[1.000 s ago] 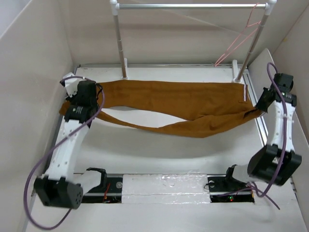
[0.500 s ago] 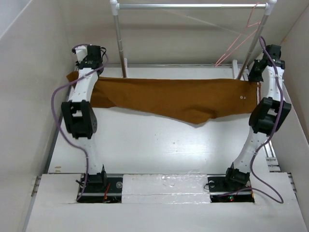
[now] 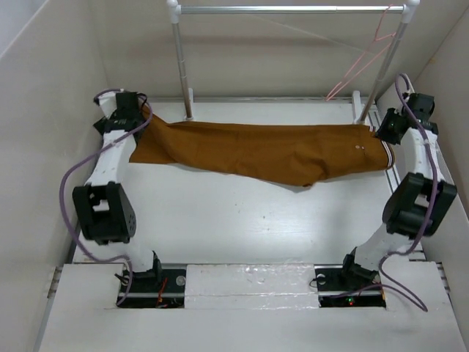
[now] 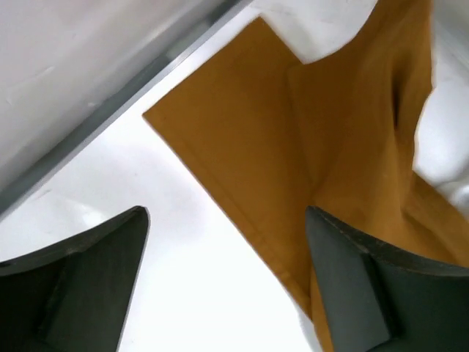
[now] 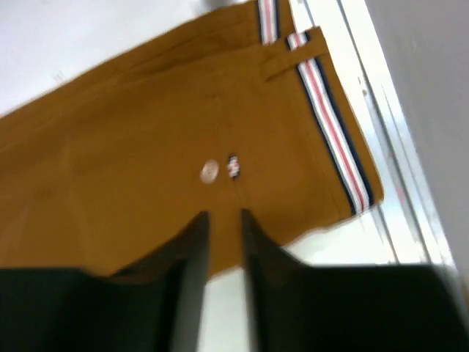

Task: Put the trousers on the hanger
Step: Fold the trousers at the center of the board.

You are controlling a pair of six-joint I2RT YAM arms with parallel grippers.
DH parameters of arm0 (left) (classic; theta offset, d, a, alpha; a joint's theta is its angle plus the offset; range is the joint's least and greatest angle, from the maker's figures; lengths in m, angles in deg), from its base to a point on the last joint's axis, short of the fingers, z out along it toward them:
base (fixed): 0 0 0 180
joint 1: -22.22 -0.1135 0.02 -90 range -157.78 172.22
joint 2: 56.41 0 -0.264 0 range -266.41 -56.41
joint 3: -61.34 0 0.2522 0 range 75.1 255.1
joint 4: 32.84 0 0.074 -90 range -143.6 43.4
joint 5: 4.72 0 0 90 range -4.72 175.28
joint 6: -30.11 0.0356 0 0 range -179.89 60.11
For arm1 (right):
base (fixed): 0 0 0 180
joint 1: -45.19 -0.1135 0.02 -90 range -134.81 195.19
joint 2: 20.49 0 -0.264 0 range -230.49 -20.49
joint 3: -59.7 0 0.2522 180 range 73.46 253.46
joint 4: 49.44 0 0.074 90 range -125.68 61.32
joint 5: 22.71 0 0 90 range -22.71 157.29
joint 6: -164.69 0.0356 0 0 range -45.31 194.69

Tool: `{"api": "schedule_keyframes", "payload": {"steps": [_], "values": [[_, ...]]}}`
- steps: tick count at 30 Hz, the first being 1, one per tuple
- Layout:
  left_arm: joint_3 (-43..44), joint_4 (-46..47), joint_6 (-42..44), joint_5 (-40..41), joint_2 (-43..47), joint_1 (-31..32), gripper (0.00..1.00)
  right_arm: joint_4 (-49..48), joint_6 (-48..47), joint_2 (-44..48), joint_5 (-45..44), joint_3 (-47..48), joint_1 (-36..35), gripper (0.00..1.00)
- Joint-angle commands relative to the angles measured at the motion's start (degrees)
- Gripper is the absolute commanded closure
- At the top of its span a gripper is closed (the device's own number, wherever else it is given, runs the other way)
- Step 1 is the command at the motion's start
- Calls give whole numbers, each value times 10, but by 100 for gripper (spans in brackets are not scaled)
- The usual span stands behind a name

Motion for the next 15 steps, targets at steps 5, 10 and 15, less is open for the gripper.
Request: {"api": "schedule_keyframes", "payload": {"steps": [5,10,15], "values": [[-218,129,-106,-199,130,-123,18,-179,6,234,0,-218,-28,100],[-178,163,-114,-267,28,-150,38,-157,2,239,49,-236,-89,67],[-53,168,-123,-335,-86,-150,43,-149,-33,260,48,-270,-194,56]]}}
